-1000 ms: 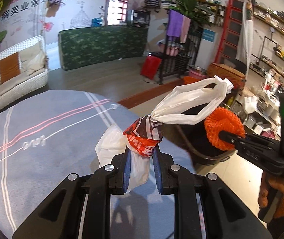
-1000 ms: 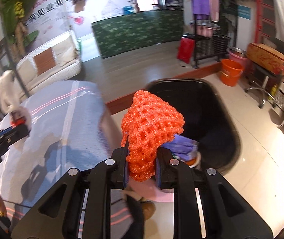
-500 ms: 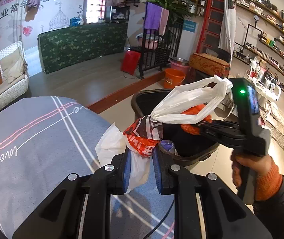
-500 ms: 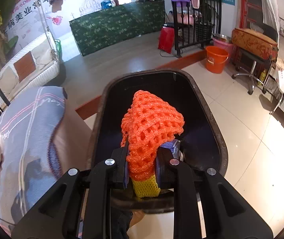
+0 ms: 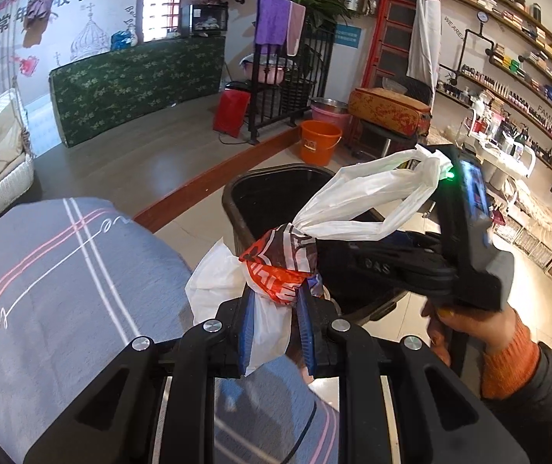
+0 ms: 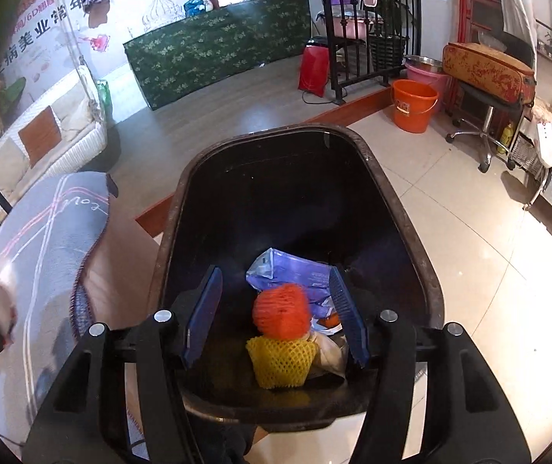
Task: Collect trash
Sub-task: 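Lower the white plastic bag into the bin and open the left tool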
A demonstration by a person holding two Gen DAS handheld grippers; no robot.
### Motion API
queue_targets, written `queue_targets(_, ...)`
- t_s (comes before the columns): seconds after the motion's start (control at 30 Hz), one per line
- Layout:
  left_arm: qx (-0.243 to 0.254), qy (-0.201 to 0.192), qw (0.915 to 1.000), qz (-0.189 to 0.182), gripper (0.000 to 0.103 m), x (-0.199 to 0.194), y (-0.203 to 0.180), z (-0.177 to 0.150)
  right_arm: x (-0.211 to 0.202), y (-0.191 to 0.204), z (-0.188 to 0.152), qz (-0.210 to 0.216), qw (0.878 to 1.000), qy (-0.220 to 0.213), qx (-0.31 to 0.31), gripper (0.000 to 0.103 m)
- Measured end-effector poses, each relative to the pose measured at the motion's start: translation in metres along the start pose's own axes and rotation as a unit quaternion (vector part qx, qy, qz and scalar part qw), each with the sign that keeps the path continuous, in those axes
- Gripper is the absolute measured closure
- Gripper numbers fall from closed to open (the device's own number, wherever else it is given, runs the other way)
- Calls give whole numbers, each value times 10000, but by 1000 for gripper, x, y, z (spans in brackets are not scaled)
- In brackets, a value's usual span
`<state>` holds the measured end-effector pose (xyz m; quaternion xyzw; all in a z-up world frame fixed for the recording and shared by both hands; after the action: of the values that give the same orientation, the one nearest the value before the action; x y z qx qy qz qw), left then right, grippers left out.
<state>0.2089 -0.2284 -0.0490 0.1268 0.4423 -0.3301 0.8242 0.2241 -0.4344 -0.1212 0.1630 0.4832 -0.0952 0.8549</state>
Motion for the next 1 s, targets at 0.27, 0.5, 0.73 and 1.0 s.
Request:
queue_targets(0.27,90,202,9996,-201,82,28,-17,24,-38,-11,-18,-206,9991,-351,124,40)
queue_targets(0.5,89,476,9979,-439,83,54,-30,41,-61,-45,-38,-320,9969,-461,544,37)
queue_targets(0.73,31,796,9948,-640,83,78,-36,50,-73,-62,-53,-373,9949,-552,757,37)
queue_targets(1.0,230,965,9939,-472,41,94,-47,56,-81,-63,-64,-449,9944,-621,729,36)
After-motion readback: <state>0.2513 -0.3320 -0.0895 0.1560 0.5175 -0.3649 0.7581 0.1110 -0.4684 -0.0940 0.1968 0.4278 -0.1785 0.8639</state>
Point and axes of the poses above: each gripper's, at about its wrist camera, not at the fingertips, and x roughly the way its jaws point, y to its left, z to its top, the point moved 1 cm from there along x, roughly the way its jaws point, and after that the axes turned 12 degrees about y, right-handed, at the moved point
